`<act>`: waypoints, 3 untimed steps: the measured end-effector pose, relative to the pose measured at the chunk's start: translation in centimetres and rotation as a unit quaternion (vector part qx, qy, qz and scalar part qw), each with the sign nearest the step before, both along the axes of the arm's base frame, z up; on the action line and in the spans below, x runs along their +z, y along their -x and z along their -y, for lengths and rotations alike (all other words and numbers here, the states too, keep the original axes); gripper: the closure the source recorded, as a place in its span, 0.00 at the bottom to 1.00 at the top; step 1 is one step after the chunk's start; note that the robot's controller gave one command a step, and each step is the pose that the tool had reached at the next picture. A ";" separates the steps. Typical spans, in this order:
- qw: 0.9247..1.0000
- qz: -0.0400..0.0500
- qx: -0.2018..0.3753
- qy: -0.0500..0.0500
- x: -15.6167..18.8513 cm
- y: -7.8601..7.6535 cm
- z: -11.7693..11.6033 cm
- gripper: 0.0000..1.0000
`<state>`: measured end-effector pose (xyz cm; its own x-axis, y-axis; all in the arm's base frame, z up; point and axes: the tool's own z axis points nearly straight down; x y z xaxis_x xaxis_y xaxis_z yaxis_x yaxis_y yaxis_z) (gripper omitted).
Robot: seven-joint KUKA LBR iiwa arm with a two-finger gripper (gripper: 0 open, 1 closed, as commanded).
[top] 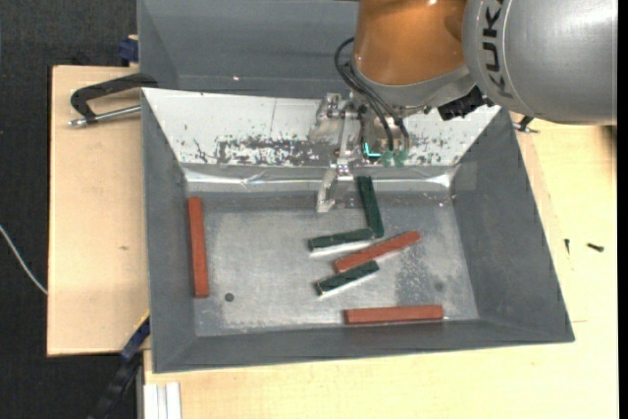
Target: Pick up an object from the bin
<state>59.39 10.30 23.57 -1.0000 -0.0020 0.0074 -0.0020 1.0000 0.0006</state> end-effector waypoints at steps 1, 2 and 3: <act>1.000 0.005 -0.001 -0.001 0.5 -0.2 0.1 0.00; 0.999 0.006 0.051 0.000 -6.5 0.9 2.9 0.00; 1.000 0.003 0.007 0.000 -7.7 4.7 7.9 0.00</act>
Offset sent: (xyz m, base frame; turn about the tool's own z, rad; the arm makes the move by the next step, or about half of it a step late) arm -0.0266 -0.0696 -0.1657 -0.2411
